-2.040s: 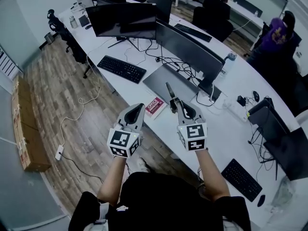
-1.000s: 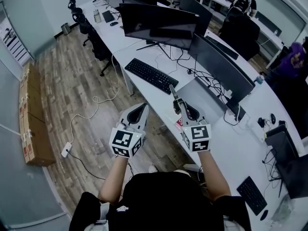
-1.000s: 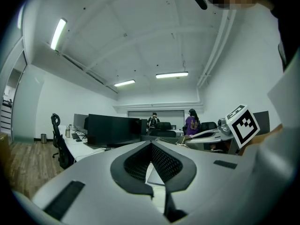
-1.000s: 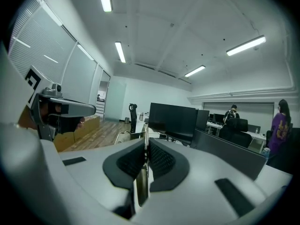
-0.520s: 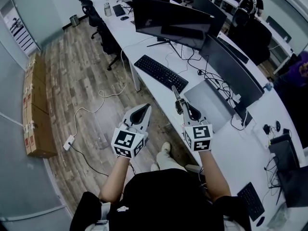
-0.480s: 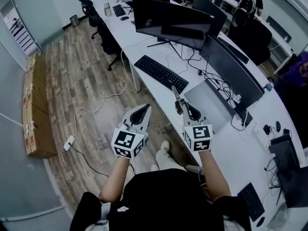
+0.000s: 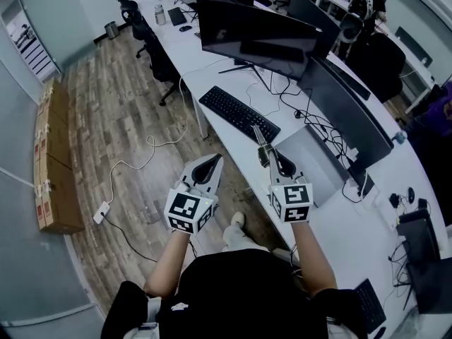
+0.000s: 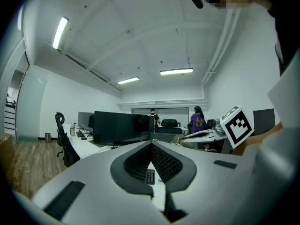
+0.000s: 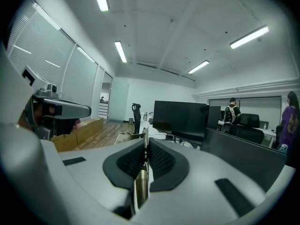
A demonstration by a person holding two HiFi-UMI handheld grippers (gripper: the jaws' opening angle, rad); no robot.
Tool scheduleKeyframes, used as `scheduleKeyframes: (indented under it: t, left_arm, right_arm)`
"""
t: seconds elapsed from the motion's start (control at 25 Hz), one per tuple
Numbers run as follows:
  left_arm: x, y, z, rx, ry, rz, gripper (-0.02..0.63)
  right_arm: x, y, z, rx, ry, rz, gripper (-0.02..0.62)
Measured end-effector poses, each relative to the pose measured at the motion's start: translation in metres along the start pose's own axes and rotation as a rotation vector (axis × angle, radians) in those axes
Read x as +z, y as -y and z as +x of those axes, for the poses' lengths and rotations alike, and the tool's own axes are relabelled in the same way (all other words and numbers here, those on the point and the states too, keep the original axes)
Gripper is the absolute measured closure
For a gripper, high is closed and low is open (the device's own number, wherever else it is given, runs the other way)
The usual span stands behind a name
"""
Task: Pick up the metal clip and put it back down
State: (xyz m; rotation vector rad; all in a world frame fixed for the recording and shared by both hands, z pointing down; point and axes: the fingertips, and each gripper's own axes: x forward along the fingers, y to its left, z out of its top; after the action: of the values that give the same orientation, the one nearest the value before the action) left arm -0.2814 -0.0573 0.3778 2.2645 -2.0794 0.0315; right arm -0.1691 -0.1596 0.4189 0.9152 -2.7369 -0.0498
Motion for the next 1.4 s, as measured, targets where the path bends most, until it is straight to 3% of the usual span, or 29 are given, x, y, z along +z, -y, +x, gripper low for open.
scheduleKeyframes:
  t: [0.76,1.08,1.4]
  left_arm:
    - [0.009,-0.058,0.109,-0.021,-0.023,-0.013,0.597]
    - [0.01,-0.066,0.145,-0.021,-0.049,0.031,0.597]
    - [0.0,-0.063,0.172,-0.053,-0.073,0.017,0.597]
  right_arm:
    - [0.022,0.055,0.1,0.005,0.003,0.01,0.571]
    - [0.02,0.082,0.128,0.0,-0.007,0.027,0.571]
    - [0.007,0.1,0.14,-0.017,-0.028,0.042,0.57]
